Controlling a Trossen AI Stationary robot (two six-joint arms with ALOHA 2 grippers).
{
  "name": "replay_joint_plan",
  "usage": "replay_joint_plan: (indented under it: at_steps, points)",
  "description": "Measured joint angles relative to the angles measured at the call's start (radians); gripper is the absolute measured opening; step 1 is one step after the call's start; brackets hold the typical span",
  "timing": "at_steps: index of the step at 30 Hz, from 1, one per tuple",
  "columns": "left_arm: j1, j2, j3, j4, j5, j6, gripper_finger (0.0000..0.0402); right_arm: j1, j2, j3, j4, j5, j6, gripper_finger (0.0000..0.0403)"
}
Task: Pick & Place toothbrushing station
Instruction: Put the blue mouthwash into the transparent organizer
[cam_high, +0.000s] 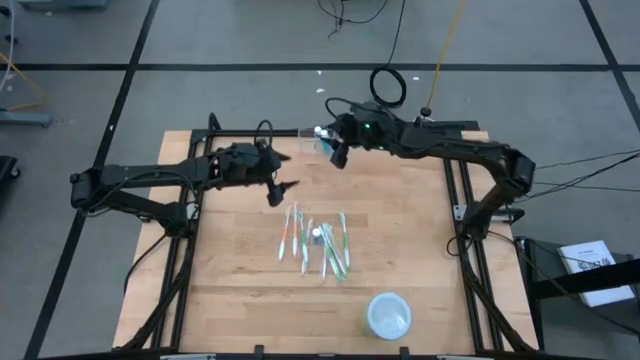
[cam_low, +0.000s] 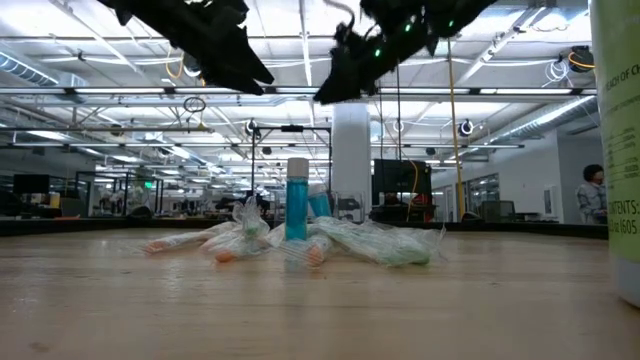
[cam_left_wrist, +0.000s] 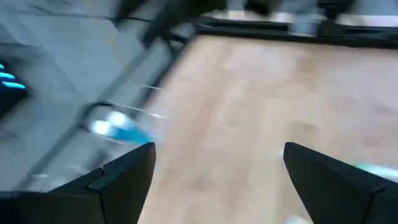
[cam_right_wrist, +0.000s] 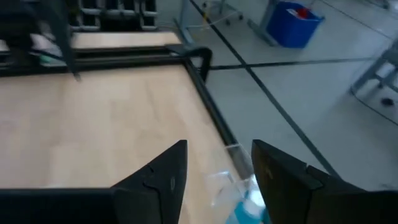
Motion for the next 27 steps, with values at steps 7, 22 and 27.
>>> replay_joint_plan:
  at_steps: [7,22,27]
  points:
    - [-0.136,0.073,-0.001,-0.061,0.214,0.037,0.0346,0.063,-0.146,0.0,-0.223,0.0,-0.003,0.0167]
    - [-0.312,0.399,-0.001,0.192,0.052,0.009,0.031,0.169,-0.235,0.0,-0.326,0.0,0.017,0.016]
    - [-0.303,0.439,-0.001,0.197,0.063,-0.033,0.0309,0.185,-0.237,0.0,-0.321,0.001,0.009,0.016]
